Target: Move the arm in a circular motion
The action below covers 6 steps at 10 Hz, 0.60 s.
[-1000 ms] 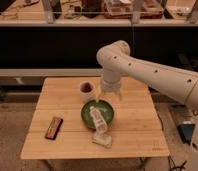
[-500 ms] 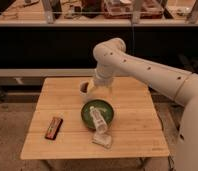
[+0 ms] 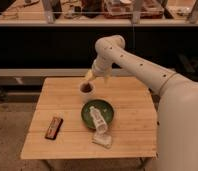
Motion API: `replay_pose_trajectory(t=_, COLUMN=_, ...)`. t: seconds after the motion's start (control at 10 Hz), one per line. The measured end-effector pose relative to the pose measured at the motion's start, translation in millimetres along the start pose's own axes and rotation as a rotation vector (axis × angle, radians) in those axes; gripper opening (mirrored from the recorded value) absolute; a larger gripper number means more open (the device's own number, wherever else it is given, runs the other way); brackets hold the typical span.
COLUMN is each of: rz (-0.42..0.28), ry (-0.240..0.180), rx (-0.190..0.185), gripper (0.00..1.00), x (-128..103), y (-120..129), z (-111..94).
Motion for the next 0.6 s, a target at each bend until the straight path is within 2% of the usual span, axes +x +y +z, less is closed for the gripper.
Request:
replay_pose_trajectory(t=0.2, rz=0.082, ry=-0.011, rx=-0.095, gripper=0.7, x=-2.0, y=75.0, z=-11.8)
replay_pose_trajectory(t=0.3, rz=0.117, ry=-0.017, rx=-0.129, gripper=0.7, x=-8.3, y=99.9, z=-22.9)
replay_pose_trajectory(t=0.4, rz=0.165, ry=-0.022, rx=-0.166, gripper=0.7, x=-19.7, y=126.1, z=-42.2)
replay_pose_trajectory(t=0.5, rz=0.215, ry=-0.039, rx=-0.208, gripper=0.7, x=-40.8, y=147.6, z=-70.2)
replay_pose_trajectory(t=0.6, rz=0.235, ry=-0.047, rx=-0.227, gripper=0.7, x=-52.8, y=152.1, z=-85.8)
